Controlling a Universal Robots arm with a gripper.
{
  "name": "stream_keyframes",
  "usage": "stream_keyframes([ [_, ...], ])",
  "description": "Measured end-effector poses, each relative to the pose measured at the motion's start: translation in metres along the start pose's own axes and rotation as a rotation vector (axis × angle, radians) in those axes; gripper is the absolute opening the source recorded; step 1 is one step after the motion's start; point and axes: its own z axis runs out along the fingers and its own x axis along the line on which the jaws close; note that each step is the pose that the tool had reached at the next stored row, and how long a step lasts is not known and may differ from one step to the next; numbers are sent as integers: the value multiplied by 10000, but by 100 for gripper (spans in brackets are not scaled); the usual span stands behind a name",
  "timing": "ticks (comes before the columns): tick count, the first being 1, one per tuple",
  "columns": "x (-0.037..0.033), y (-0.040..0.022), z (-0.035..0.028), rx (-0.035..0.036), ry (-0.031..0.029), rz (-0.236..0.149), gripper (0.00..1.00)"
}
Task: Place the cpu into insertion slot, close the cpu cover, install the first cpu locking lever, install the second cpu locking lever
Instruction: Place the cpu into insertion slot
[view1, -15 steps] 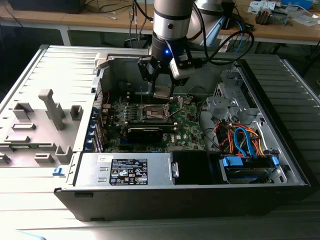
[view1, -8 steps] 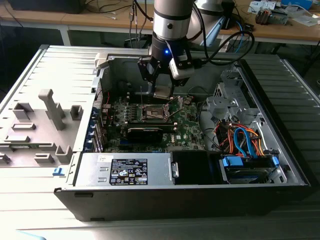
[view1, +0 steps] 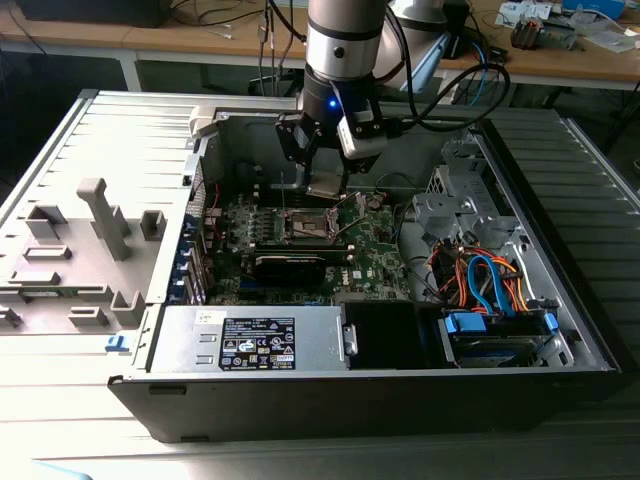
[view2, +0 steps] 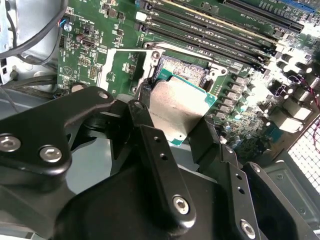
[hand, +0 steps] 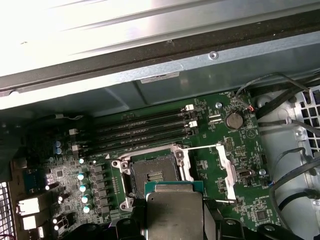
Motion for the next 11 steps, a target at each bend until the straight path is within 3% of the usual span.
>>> stream_keyframes([
  [11, 0, 0, 3, 8, -12, 250, 55],
])
